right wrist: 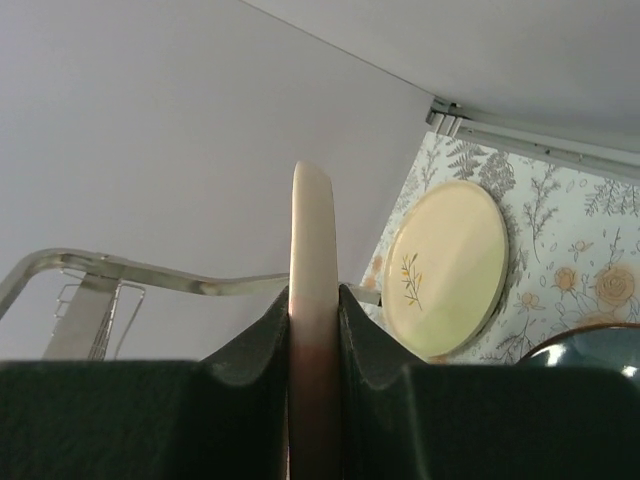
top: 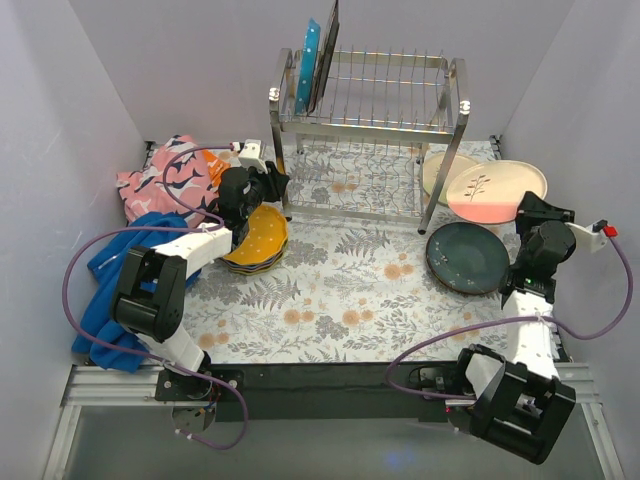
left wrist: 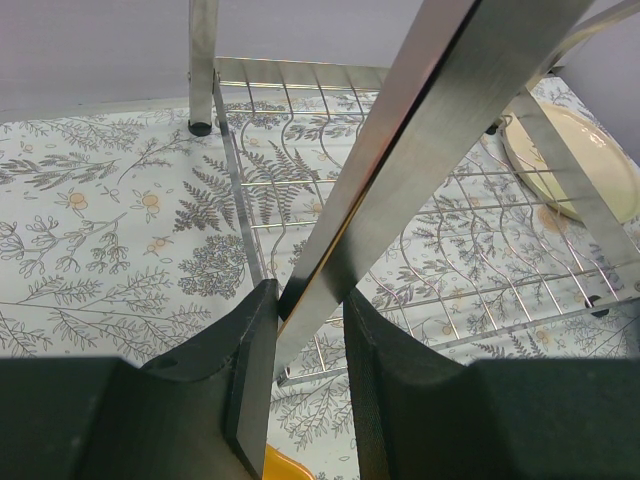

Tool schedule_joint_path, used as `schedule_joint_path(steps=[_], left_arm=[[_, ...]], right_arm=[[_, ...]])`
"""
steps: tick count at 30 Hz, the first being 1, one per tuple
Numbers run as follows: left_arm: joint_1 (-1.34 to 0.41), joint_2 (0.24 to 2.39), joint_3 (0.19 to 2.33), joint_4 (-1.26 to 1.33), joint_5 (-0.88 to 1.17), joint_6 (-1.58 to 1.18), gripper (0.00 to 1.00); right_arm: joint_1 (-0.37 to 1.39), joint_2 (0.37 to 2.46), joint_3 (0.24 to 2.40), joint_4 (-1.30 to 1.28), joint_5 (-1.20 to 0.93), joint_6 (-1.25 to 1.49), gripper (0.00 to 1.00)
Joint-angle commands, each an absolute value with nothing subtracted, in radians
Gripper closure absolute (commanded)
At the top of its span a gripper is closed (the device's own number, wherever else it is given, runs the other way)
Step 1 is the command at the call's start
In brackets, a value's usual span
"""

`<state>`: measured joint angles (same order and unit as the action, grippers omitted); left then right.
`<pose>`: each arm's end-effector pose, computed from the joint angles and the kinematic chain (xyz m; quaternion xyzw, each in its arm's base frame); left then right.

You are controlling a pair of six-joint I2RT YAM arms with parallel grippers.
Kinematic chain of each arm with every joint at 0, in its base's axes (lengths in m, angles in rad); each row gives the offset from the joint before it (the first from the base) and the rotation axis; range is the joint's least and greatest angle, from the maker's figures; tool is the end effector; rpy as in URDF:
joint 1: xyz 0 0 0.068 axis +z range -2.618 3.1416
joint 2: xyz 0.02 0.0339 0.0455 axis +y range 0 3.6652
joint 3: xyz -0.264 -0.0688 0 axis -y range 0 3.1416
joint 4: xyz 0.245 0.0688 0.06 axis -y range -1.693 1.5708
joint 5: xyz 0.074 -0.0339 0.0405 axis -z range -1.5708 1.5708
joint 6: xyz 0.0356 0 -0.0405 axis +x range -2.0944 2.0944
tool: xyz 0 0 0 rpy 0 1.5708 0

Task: Unload the plates from the dish rack
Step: Place the plate at the center of the board.

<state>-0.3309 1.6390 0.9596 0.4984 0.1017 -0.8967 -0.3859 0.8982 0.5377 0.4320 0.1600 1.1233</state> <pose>0.3525 -0.1249 0.2499 -0.1829 0.7457 -0.4002 0.5003 0.1969 -0.0861 0.2975 0.5079 0.4548 0.2122 0.7002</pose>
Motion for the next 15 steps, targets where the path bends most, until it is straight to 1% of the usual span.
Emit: schedule_joint_path(steps=[1,7,8,9,13,15], left_arm=[[-0.308,1.606,0.934,0.454,0.064,-0.916,1.0],[-0.308,1.608,0.93,0.459,0.075,-0.919,1.0],[-0.308,1.606,0.927,0.46,0.078,-0.922,1.0],[-0.308,1.603,0.925,0.462,0.084,-0.925,1.0],[-0.311,1.598,0.917,0.469,0.112,-0.933,1.0],[-0.31,1.6,0.914,0.469,0.101,-0.928,1.0]], right_arm=[[-0.385,0.939,0.537,0.695,0.156,1.236,0.99],[-0.376,0.997,0.445,0.847,0.216,1.275,0.99],[-0.376,1.034,0.439,0.876,0.221,1.276,0.99],[-0.376,1.057,0.434,0.97,0.219,1.275,0.99],[-0.376,1.213,0.458,1.191,0.172,1.258,0.99],[-0.373,1.294,0.48,1.215,0.144,1.267,0.99]])
